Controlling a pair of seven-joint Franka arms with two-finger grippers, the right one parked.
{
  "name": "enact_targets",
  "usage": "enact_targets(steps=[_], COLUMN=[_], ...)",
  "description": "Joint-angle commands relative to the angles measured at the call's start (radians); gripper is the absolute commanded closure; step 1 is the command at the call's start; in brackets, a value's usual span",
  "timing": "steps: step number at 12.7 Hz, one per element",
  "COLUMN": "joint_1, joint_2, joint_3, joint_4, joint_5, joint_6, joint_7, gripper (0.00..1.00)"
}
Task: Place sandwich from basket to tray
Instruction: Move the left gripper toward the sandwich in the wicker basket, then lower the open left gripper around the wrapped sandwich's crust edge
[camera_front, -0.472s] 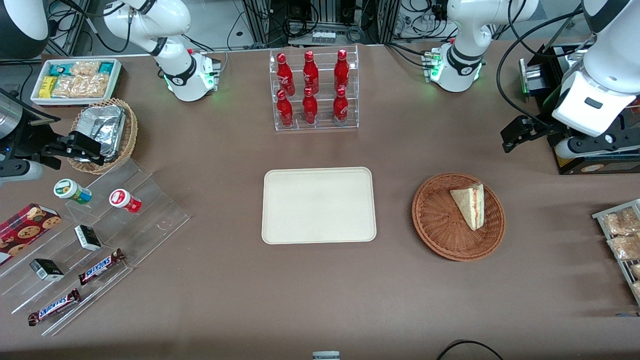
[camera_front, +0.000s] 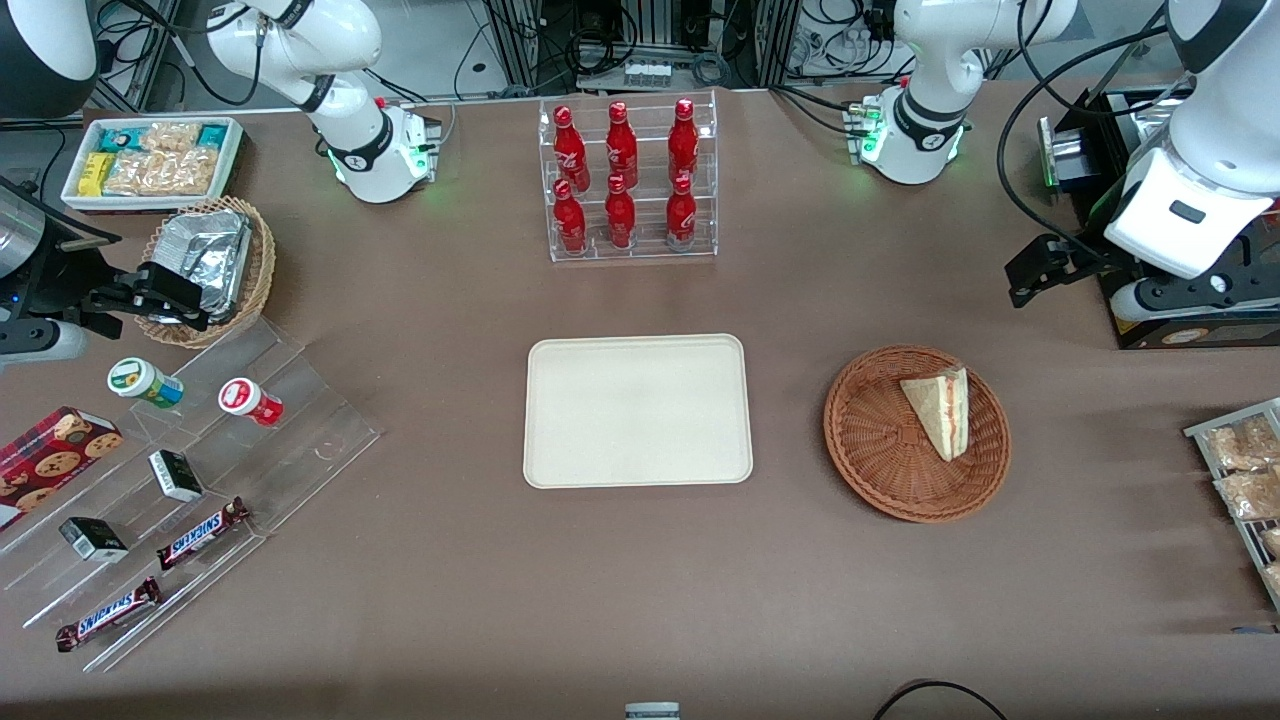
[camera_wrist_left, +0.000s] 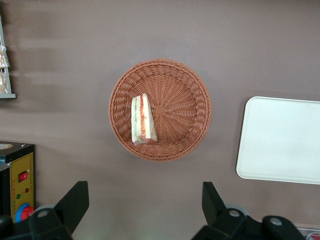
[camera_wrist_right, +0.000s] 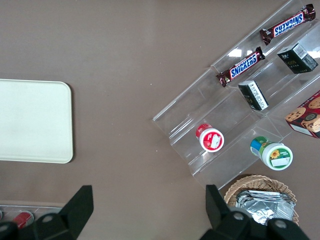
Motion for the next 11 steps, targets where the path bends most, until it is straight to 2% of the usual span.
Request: enact_targets(steps=[1,8,11], joint_1=[0.009,0.009,0.012], joint_2=[0.009,-0.017,-0.018], joint_3=[0.005,0.004,0.004], joint_4=[-0.069,-0.353,-0.48], joint_5=[0.016,0.017,-0.002], joint_6=[0.046,0.288,0.471], joint_7=[0.017,-0.046,-0.052], gripper=[0.0,0.0,0.0])
